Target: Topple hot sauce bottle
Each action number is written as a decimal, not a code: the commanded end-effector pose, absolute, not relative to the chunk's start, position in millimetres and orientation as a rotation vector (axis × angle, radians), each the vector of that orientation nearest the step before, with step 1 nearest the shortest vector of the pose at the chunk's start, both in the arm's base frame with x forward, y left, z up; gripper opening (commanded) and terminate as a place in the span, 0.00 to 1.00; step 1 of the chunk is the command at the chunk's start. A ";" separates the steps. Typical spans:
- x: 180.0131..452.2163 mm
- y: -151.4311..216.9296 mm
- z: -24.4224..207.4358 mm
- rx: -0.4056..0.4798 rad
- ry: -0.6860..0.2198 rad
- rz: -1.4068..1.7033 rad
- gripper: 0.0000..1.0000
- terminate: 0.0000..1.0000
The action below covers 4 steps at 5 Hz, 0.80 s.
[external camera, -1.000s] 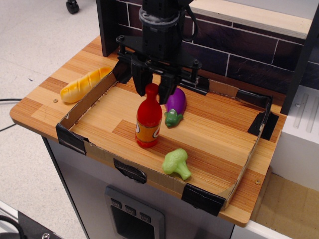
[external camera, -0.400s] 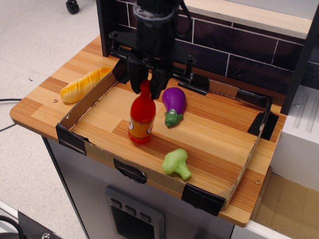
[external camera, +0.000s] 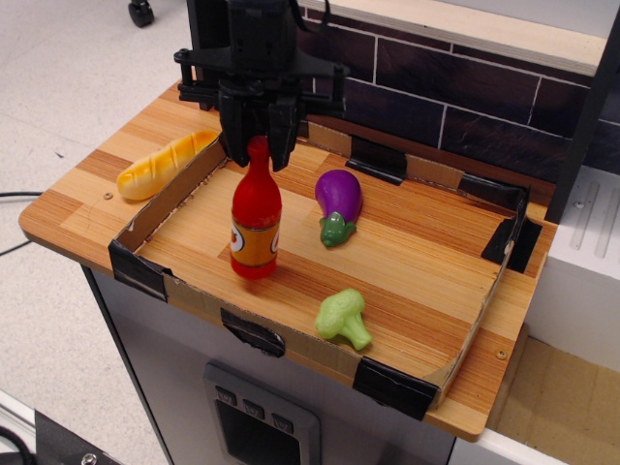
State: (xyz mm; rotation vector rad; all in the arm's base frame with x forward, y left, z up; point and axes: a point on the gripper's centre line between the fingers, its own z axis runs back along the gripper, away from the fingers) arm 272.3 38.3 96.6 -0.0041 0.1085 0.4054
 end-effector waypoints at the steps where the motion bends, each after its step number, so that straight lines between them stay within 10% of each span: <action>1: 282.2 42.2 91.0 -0.114 0.254 0.477 0.00 0.00; 3: 292.8 42.7 73.2 -0.129 0.165 0.459 0.00 0.00; 4: 307.6 50.9 70.7 -0.023 -0.093 0.420 0.00 0.00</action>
